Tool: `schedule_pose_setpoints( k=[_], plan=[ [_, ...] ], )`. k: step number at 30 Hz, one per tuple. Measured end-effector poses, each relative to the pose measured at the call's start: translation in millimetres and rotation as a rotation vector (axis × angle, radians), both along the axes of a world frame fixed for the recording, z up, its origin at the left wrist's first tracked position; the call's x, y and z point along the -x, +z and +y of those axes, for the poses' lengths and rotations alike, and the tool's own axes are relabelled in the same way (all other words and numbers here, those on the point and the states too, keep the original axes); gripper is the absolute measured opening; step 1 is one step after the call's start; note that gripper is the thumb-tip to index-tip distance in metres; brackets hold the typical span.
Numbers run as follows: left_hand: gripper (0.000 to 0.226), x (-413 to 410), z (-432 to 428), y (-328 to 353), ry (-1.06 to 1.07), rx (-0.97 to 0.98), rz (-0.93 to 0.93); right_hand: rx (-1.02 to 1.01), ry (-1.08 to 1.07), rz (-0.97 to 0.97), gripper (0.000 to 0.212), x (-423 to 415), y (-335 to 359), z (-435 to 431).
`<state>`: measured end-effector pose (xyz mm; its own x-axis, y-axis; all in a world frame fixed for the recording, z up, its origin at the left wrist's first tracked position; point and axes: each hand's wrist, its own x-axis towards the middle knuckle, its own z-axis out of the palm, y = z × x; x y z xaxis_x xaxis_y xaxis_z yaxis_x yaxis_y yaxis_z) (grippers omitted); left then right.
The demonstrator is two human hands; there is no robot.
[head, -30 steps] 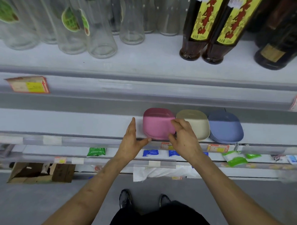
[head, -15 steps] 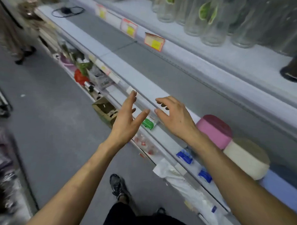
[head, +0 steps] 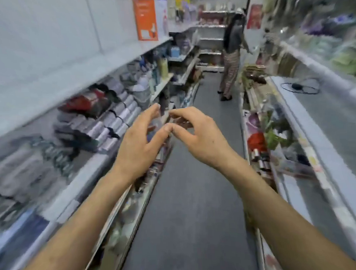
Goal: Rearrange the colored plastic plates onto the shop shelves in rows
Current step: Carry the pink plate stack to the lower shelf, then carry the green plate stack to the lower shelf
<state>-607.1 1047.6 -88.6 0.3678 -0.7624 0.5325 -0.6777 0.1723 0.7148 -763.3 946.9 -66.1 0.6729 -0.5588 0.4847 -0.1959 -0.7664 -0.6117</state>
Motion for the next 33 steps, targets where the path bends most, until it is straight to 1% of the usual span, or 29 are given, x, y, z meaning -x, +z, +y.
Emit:
schedule_pose_setpoints(
  k=[5, 9, 11, 15, 16, 20, 24, 27, 30, 33],
  plan=[
    [0.066, -120.2, 84.1, 34.8, 0.299, 0.036, -0.059, 0.006, 0.315, -0.043, 0.043, -161.0, 32.6, 44.1],
    [0.068, -181.1, 158.4, 45.6, 0.561, 0.041, -0.12, 0.003, 0.548, -0.085, 0.041, -262.1, 43.7, 96.2],
    [0.069, -201.4, 193.7, 49.5, 0.675, 0.022, -0.107, -0.026, 0.644, -0.107, 0.039, -299.8, 46.2, 125.1],
    [0.076, -226.0, 255.4, 53.9, 0.864, -0.032, -0.111, -0.061, 0.848, -0.103, 0.029, -350.3, 49.9, 172.2],
    [0.078, -229.7, 268.5, 53.5, 0.916, -0.044, -0.107, -0.068, 0.893, -0.094, 0.03, -361.5, 49.7, 181.0],
    [0.082, -242.5, 312.2, 42.6, 1.121, -0.052, -0.02, -0.064, 1.01, -0.016, 0.046, -409.2, 42.7, 211.9],
    [0.078, -244.2, 339.4, 34.7, 1.285, -0.132, 0.088, -0.1, 1.133, 0.089, 0.05, -440.3, 33.0, 240.6],
    [0.076, -247.3, 359.6, 33.6, 1.409, -0.163, 0.133, -0.062, 1.217, 0.184, 0.056, -458.8, 30.2, 261.7],
    [0.074, -252.2, 376.1, 33.2, 1.47, -0.211, 0.141, -0.004, 1.285, 0.22, 0.047, -476.3, 29.3, 277.5],
    [0.07, -262.0, 393.6, 32.0, 1.48, -0.254, 0.162, 0.056, 1.26, 0.274, 0.046, -492.3, 29.2, 293.7]
  ],
)
